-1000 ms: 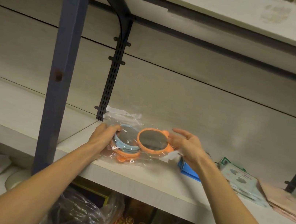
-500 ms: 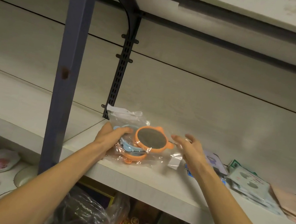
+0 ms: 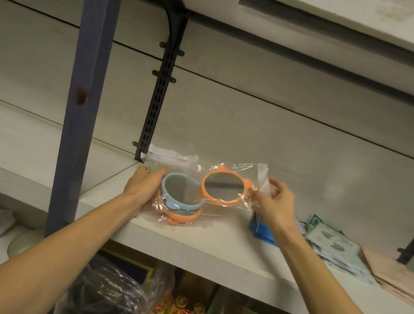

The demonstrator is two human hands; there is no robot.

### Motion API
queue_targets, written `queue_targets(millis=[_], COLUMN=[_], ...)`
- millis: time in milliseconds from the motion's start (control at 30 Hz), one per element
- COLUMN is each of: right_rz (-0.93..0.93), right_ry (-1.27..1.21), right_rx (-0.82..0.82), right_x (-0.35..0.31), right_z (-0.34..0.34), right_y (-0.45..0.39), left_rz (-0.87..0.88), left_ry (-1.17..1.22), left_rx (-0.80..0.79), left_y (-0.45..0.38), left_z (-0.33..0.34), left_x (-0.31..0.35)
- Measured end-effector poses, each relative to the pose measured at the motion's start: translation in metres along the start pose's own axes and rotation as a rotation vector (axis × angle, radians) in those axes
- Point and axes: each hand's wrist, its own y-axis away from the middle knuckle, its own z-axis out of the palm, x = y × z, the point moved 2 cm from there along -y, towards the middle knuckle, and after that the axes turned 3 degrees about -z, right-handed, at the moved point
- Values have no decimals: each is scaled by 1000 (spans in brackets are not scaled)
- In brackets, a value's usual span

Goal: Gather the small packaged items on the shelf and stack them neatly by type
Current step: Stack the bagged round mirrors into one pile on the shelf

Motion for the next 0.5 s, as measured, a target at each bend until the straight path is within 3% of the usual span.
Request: queue_targets(millis=[100,500], right_rz=[-173,-523], right_ry=[48,62], right_rx=[29,56], right_x=[-21,-115], right_z=[-7,-20], right_y=[-10,-45], left_rz=[-2,-20], left_ry=[-43,-25], left_rx=[-17,48], left_y=[-3,1], left_z=[0,0], left_x=[-2,-1])
